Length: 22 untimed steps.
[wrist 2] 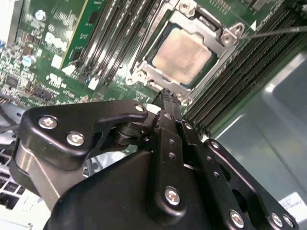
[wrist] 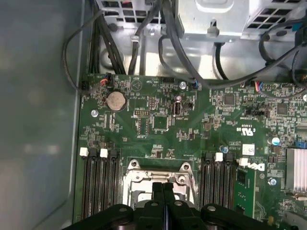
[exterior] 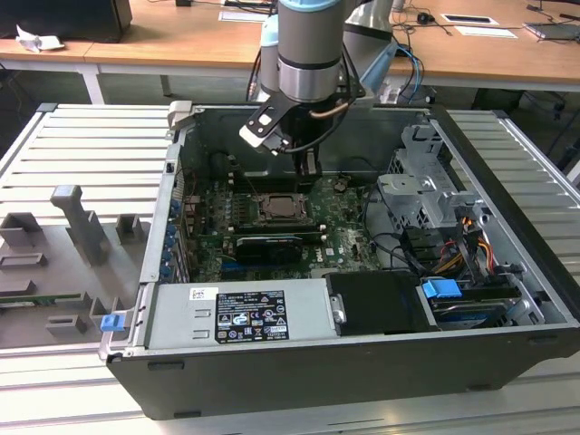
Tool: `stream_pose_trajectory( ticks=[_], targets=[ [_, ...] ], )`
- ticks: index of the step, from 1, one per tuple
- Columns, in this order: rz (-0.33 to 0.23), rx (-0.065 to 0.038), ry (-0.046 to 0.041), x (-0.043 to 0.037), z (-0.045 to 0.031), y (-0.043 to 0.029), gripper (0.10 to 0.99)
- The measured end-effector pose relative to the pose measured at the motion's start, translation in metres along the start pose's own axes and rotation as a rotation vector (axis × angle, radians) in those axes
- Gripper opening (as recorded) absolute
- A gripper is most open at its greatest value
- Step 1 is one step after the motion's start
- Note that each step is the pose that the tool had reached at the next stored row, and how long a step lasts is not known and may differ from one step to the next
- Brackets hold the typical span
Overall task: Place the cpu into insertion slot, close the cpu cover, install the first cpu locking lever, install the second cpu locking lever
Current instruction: 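Close the cpu cover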
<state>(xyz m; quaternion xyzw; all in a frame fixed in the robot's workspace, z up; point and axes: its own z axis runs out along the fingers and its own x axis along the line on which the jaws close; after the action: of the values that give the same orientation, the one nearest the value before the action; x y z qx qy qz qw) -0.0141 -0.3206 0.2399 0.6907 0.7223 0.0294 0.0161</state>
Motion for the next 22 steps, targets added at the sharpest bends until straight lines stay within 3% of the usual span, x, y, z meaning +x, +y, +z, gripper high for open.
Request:
stream_pose_trajectory(
  ticks=[3, 9, 13, 22],
  targets=[
    [0.000, 0.000, 0.0002, 0.0001, 0.0060, -0.0036, 0.106],
    [0.000, 0.000, 0.0000, 0.0007, 0.0066, -0.0192, 0.106],
    [0.000, 0.000, 0.0000, 0.0010, 0.0063, -0.0260, 0.106],
    [0.000, 0.000, 0.0001, 0.0012, 0.0061, -0.0296, 0.106]
  ],
)
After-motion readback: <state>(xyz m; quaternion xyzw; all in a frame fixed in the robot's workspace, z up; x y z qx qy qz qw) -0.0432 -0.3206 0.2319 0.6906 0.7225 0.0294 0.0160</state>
